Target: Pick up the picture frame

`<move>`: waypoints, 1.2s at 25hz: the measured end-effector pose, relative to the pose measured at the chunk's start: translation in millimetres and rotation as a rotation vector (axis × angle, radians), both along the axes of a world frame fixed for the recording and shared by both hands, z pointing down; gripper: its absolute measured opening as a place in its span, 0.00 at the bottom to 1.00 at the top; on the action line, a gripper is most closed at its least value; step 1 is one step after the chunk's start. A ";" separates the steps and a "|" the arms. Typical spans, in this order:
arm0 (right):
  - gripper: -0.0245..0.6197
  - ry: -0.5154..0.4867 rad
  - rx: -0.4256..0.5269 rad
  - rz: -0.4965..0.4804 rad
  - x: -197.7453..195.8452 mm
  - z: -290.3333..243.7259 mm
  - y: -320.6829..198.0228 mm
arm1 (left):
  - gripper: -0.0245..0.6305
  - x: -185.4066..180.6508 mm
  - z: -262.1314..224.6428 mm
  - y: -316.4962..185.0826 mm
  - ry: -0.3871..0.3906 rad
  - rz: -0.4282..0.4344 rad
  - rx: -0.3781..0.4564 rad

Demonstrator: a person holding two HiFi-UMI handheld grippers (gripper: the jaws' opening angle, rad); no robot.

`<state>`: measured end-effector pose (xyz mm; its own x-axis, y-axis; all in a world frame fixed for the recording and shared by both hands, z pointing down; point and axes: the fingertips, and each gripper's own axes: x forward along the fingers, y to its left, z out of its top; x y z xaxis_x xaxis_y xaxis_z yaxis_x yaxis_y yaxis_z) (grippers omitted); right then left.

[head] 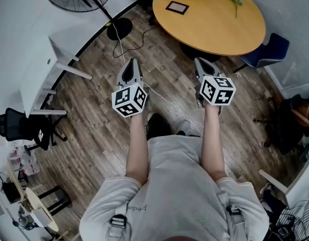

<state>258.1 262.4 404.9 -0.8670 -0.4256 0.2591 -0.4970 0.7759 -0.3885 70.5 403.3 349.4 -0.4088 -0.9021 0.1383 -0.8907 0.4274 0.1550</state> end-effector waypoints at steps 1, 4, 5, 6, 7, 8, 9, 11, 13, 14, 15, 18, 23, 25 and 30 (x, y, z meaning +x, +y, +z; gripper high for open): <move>0.07 0.003 -0.003 -0.002 -0.1 2.6 1.2 | 0.08 -2.9 3.0 4.4 0.005 -0.003 -0.009; 0.07 0.021 -0.001 -0.009 -8.6 10.3 6.0 | 0.08 -12.5 13.1 14.8 0.015 -0.004 -0.037; 0.07 0.026 -0.001 -0.011 -13.5 12.5 7.8 | 0.08 -16.8 16.5 17.6 0.022 -0.006 -0.042; 0.07 0.027 -0.002 -0.012 -19.0 14.3 9.8 | 0.08 -21.8 19.7 20.0 0.032 -0.008 -0.045; 0.07 0.019 -0.003 -0.013 -25.2 15.0 11.8 | 0.08 -27.6 22.5 21.2 0.042 -0.010 -0.045; 0.07 0.001 0.001 -0.014 -31.7 14.4 13.0 | 0.08 -33.8 24.7 20.9 0.051 -0.010 -0.044; 0.07 -0.022 0.007 -0.011 -37.3 13.0 12.7 | 0.08 -40.0 26.3 18.6 0.059 -0.009 -0.040; 0.07 -0.055 0.011 0.009 -42.4 11.3 3.1 | 0.08 -51.1 28.0 8.1 0.073 0.005 -0.026; 0.07 -0.069 -0.003 0.037 -41.5 10.6 -13.7 | 0.08 -60.2 28.5 -7.0 0.083 0.036 -0.014; 0.07 -0.067 -0.010 0.046 -41.3 10.0 -21.5 | 0.08 -64.5 28.3 -15.3 0.088 0.055 -0.009; 0.07 -0.057 -0.011 0.051 -42.6 9.3 -28.2 | 0.08 -69.1 28.0 -24.1 0.094 0.075 -0.003; 0.07 -0.002 0.010 0.051 -56.2 7.6 -43.8 | 0.08 -83.8 28.9 -53.8 0.118 0.132 0.005; 0.07 0.090 0.009 0.043 -86.0 12.9 -72.6 | 0.08 -112.3 26.2 -103.0 0.098 0.227 -0.027; 0.07 0.100 0.007 0.066 -97.1 11.7 -83.8 | 0.08 -128.0 25.5 -117.5 0.094 0.256 -0.036; 0.07 0.128 0.026 0.122 -134.0 13.4 -110.0 | 0.08 -163.4 32.3 -153.4 0.144 0.328 -0.013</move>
